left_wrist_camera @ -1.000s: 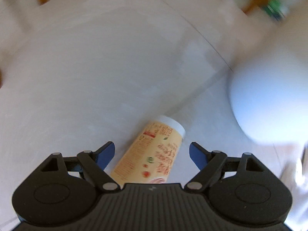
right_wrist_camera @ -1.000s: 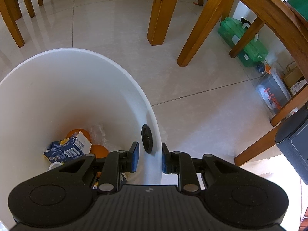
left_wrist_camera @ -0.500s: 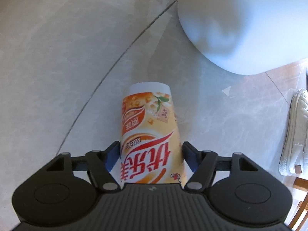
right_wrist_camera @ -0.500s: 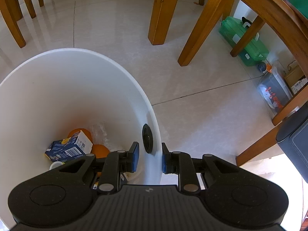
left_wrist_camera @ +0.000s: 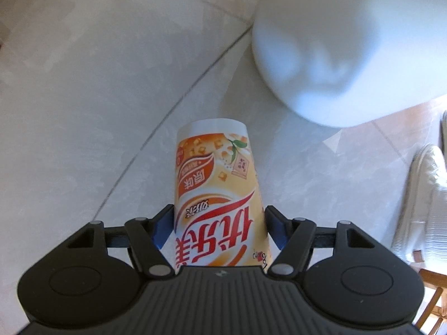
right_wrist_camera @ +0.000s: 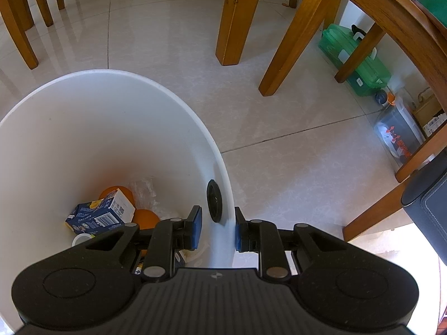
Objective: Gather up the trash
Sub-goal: 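Grasp the beige milk-tea cup with the left tool, then carry the milk-tea cup over the bin and open the left tool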
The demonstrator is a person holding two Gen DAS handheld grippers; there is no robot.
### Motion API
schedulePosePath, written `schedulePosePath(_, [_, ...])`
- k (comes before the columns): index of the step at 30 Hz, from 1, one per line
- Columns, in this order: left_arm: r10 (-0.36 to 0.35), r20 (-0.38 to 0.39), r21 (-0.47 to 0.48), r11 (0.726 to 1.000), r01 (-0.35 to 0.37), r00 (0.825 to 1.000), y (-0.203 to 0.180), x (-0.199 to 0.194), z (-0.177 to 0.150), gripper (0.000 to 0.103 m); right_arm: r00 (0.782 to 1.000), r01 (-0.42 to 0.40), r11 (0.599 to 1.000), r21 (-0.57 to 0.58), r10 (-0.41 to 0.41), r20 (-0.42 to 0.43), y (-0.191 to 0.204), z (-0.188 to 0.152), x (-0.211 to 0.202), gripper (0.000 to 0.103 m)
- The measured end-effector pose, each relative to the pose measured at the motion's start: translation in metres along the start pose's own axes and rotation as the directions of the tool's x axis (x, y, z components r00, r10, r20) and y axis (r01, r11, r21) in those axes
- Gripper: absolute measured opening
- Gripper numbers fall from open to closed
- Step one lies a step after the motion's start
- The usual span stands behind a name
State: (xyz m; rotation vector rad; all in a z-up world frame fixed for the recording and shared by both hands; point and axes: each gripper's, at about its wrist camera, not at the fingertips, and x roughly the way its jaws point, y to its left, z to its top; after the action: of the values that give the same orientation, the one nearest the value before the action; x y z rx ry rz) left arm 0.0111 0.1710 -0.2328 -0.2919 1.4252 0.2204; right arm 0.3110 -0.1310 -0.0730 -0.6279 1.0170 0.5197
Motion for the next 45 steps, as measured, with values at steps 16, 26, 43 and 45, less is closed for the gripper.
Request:
schedulePosePath(16, [-0.143,0.416,0.034,0.989,0.142,0.898,-0.048,-0.248,0.059,0.069,0.999,0.039,0.999,-0.027,-0.039,0.009,0.007,-0.001,0.001,0.026])
schedulePosePath(26, [-0.249,0.412,-0.06,0.952,0.299,0.876,-0.079,-0.198,0.133,0.077,1.0,-0.005,1.0,-0.004,0.005,0.003,0.0,-0.001,0.0,0.026])
schedulePosePath(43, [-0.043,0.49,-0.032,0.997,0.067,0.871,-0.097,-0.191,0.107,0.098,1.0,-0.019,1.0,-0.016,0.019,0.001,0.003,-0.002,-0.002,0.032])
schedulePosePath(45, [0.014,0.52,-0.047,0.999,0.012,0.854,-0.099,-0.196,0.1,0.099,1.0,-0.019,1.0,-0.014,0.019,-0.003,0.004,-0.003,-0.003,0.032])
